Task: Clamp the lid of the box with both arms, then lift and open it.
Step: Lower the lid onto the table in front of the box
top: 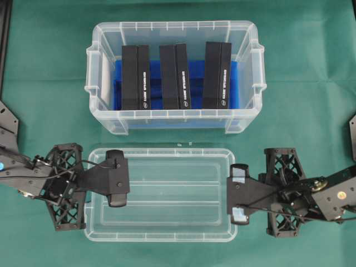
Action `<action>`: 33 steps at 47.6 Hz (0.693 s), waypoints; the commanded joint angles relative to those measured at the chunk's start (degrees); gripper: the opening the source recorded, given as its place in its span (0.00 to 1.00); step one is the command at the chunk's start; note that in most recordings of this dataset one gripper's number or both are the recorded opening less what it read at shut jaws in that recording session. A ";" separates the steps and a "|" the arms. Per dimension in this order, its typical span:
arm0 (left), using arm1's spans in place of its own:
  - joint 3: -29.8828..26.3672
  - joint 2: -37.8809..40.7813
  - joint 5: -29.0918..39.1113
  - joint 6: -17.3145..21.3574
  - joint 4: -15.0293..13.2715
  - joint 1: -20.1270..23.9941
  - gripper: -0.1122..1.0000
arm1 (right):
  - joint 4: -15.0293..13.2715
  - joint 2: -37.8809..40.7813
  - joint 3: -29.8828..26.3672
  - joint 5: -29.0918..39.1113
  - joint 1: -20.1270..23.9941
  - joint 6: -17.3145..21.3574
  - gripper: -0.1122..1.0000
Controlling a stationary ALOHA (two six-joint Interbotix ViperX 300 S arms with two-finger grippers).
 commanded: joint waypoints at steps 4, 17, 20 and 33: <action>0.00 0.44 -1.41 0.00 -0.09 -0.26 0.11 | 0.18 -0.18 2.29 -3.69 0.00 1.93 0.10; 0.88 0.70 -2.02 -1.67 -0.09 -0.26 0.11 | 0.09 -0.09 4.04 -7.73 0.00 2.37 0.10; 0.97 0.70 -2.02 -1.85 -0.09 -0.26 0.11 | 0.00 -0.18 4.04 -7.65 0.00 2.29 0.10; 0.97 0.62 -2.02 -2.02 -0.09 -0.35 0.11 | -0.09 -0.09 3.96 -7.73 0.00 2.37 0.10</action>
